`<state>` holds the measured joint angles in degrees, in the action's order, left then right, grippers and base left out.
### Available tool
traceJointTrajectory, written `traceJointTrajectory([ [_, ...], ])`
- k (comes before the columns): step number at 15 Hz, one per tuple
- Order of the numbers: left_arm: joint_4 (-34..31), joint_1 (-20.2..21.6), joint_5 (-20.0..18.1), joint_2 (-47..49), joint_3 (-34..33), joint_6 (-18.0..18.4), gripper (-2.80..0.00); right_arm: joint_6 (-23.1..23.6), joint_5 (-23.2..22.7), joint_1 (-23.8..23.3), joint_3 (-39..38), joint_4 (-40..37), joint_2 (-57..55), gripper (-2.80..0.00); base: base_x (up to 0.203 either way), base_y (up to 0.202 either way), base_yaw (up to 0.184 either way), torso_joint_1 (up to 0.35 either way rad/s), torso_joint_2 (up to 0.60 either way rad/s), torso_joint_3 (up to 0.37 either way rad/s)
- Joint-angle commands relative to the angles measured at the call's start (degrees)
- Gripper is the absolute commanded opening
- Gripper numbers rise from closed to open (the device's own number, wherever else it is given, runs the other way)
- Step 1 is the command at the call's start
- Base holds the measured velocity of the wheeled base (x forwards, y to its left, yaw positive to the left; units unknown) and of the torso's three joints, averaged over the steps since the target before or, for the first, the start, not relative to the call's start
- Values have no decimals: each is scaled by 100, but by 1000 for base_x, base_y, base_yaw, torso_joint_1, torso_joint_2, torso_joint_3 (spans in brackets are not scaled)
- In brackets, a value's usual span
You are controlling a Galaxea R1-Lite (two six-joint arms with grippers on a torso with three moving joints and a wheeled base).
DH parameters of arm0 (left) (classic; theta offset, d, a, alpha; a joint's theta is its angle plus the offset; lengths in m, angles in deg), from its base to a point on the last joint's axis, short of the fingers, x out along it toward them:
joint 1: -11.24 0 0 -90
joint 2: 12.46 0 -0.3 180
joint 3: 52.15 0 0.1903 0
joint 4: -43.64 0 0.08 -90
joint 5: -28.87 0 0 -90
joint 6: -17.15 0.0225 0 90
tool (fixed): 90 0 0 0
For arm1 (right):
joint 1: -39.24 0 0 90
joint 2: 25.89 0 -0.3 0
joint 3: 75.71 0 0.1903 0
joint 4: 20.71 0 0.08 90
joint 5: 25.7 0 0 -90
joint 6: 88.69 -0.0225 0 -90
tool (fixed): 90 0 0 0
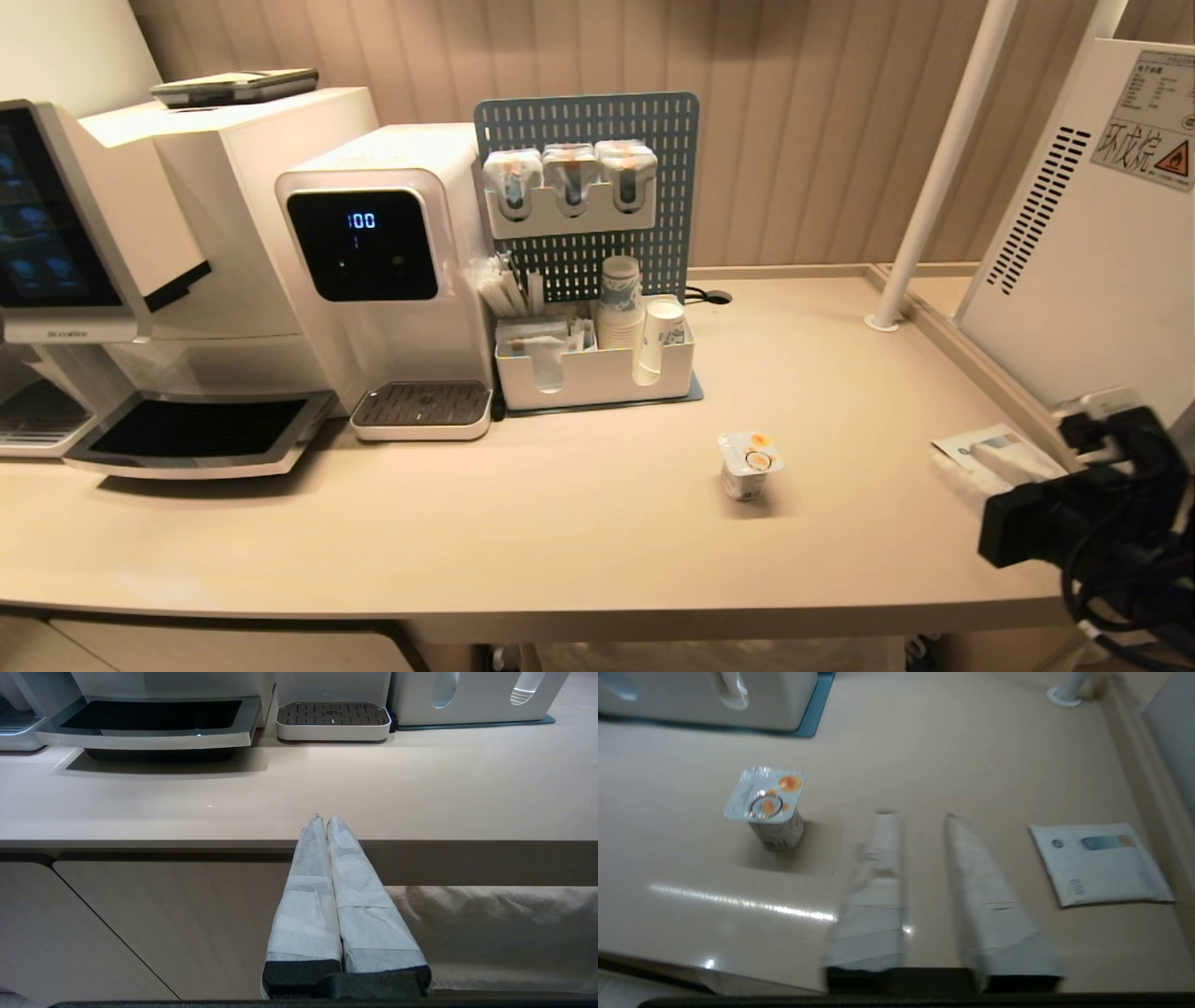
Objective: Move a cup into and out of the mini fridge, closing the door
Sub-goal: Close the freezer door
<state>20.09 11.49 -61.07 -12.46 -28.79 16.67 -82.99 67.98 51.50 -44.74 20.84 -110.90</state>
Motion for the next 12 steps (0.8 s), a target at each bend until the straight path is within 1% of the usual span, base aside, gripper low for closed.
traceJointTrajectory([
  [1,1,2,3,0,-9,-4,-280,-30,27,-279,842,-2524,2556,-280,0,0,0,0,0,0],
  [3,1,2,3,0,-9,-4,-280,-170,66,-396,1839,-5173,4099,-280,0,0,0,0,0,0],
  [4,1,2,3,0,-9,-4,-280,-337,135,-467,2382,-6436,4784,-280,0,0,0,0,0,0],
  [6,1,2,3,0,-9,-4,-280,-604,328,-666,3296,-8558,5870,-280,0,0,0,0,0,0],
  [7,1,2,3,0,-9,-4,-280,-698,380,-859,3735,-9525,6297,-280,0,0,0,0,0,0],
  [8,1,2,3,0,-9,-8,-280,-754,351,-1033,3953,-10030,6656,-280,0,0,0,0,0,0],
  [9,1,2,3,0,-9,-13,-280,-772,251,-1123,4025,-10310,7076,-280,0,0,0,0,0,0],
  [11,9,2,3,0,-9,-13,-280,-630,-115,-1181,3921,-10642,8058,-280,0,0,0,0,0,0],
  [12,1,2,3,0,-9,-13,-280,-669,-242,-1197,3878,-10790,8392,-280,0,0,0,0,0,0],
])
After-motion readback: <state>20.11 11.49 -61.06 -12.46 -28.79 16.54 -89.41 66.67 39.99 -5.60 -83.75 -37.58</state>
